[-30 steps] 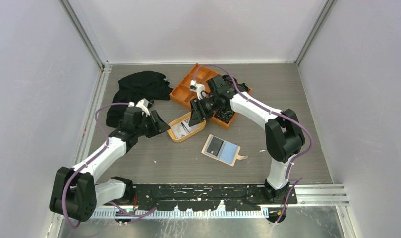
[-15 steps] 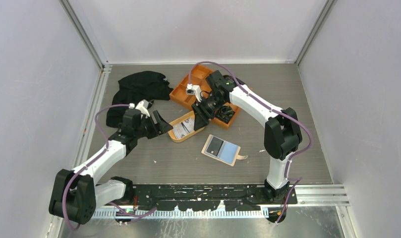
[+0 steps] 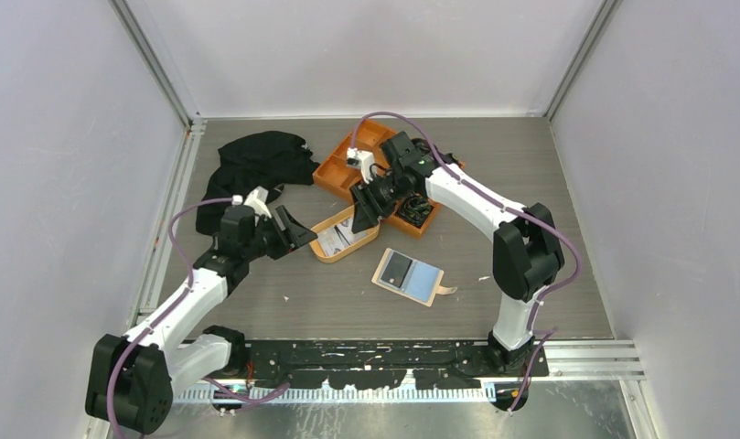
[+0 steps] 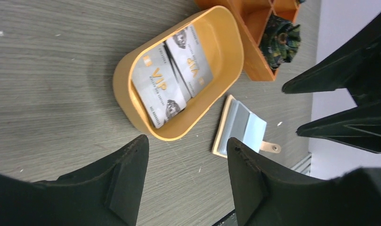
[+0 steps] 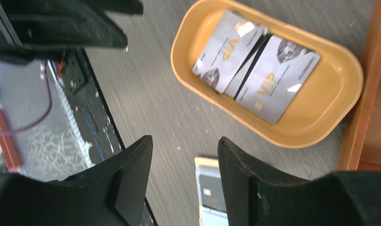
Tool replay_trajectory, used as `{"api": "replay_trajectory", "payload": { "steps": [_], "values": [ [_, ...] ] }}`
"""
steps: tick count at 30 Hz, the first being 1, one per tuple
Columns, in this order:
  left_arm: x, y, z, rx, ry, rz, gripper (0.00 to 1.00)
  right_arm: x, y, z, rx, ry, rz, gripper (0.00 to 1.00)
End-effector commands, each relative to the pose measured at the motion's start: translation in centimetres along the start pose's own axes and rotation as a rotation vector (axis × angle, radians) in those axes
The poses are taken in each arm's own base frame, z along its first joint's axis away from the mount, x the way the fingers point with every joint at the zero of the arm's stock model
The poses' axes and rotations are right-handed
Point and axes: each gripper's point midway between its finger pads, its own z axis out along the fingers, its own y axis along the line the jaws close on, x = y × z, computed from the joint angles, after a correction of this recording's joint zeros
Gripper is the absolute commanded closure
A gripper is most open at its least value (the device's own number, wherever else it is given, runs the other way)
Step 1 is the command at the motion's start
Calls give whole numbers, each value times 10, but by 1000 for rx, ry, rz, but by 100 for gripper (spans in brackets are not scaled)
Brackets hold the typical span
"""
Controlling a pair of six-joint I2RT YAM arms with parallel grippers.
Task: Put the credit cards into the card holder
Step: Pick up the credit card from the storage box.
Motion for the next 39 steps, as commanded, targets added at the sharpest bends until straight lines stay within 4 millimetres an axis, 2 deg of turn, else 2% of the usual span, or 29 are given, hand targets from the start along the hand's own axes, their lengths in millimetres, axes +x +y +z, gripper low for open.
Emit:
{"api": "replay_trajectory", "payload": {
  "steps": [1, 8, 12, 17, 21, 25, 34, 39],
  "values": [
    [-10, 14, -5, -110, -30, 8, 39, -48, -1, 5, 87, -181, 56, 41],
    [-7, 24, 0, -161, 1, -2, 41, -66, -28, 39, 169, -216, 135, 37],
    [-10, 21, 7, -126, -14, 9, 48, -55, -39, 62, 161, -169, 201, 37],
    [-14, 23, 18, -128, -12, 19, 50, -46, -54, 86, 174, -116, 258, 38],
    [-11, 23, 29, -110, 22, 12, 55, -39, -61, 100, 186, -72, 277, 42],
    [2, 31, 36, -117, 73, -15, 58, -28, -60, 107, 174, -44, 304, 45],
    [6, 32, 38, -105, 83, -28, 69, -13, -45, 126, 107, -6, 371, 49],
    [12, 34, 41, -110, 103, -38, 76, -10, -53, 125, 161, 1, 369, 50]
  ]
}}
